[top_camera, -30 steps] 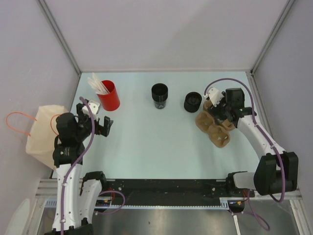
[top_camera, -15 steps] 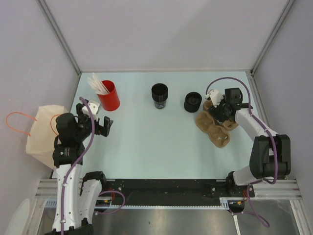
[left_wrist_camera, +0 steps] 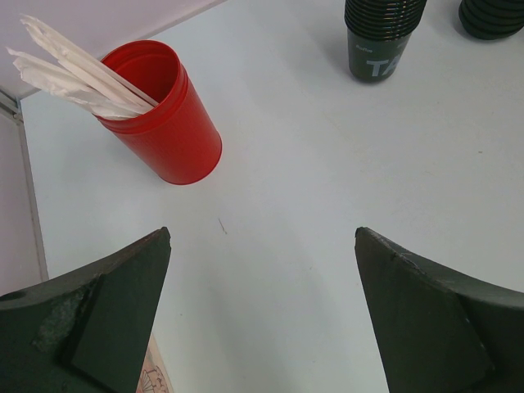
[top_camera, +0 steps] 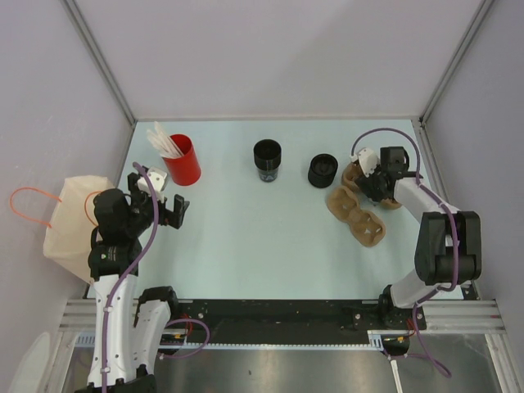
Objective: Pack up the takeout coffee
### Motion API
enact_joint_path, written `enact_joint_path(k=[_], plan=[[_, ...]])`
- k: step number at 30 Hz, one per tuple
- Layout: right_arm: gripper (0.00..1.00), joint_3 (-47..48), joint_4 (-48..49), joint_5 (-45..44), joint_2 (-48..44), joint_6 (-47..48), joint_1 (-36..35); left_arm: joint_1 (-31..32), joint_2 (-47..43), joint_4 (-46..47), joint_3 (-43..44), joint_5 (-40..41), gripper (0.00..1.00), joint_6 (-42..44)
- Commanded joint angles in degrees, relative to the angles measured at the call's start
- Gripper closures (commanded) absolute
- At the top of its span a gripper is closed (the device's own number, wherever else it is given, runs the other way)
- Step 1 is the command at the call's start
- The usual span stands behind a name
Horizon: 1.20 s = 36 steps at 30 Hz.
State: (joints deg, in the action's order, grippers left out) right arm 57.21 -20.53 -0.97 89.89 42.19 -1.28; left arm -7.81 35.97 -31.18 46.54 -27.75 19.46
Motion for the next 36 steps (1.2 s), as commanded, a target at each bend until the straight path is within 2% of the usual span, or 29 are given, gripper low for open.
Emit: enact_joint_path(k=[1, 11, 16, 21, 24, 28, 31, 33, 36], plan=[[0.3, 3.78, 7.7, -5.17, 1.95, -0.27, 2.86, -0.54, -0.37, 1.74, -0.31, -1.34, 0.0, -0.66], [0.3, 10.72, 16.83, -10.71, 11.27, -4.4, 1.99, -0.62, -0.28, 1.56, -0.23, -0.91, 0.01, -0.74], [0.31, 16.6, 18.69, -14.75, 16.98, -6.33, 1.46, -0.89, -0.37, 1.56, -0.23, -0.82, 0.01, -0.74], [0.32, 17.67, 16.68, -14.68, 16.38, -8.0, 1.63, -0.98, -0.46, 1.56, -0.31, -0.9, 0.01, -0.74], [0.33, 17.67, 12.46, -12.74, 12.26, -10.2, 2.68, -0.98, -0.37, 1.65, -0.31, -1.17, 0.0, -0.74], [0.34, 17.67, 1.33, -2.67, 2.95, -12.4, 4.26, -1.06, -0.46, 1.65, -0.23, -1.43, 0.01, -0.66], [0.32, 16.53, -7.2, 6.2, -5.93, -8.63, 3.48, -1.06, -0.72, 1.65, -0.23, -1.61, 0.01, -0.66], [0.29, 14.43, -10.74, 9.57, -12.52, -2.84, 2.08, -1.06, -0.98, 1.56, -0.31, -1.87, 0.0, -0.74], [0.24, 10.12, -16.63, 7.49, -19.82, 5.95, -4.06, -1.06, -0.9, 1.56, -0.31, -1.87, 0.0, -0.57]])
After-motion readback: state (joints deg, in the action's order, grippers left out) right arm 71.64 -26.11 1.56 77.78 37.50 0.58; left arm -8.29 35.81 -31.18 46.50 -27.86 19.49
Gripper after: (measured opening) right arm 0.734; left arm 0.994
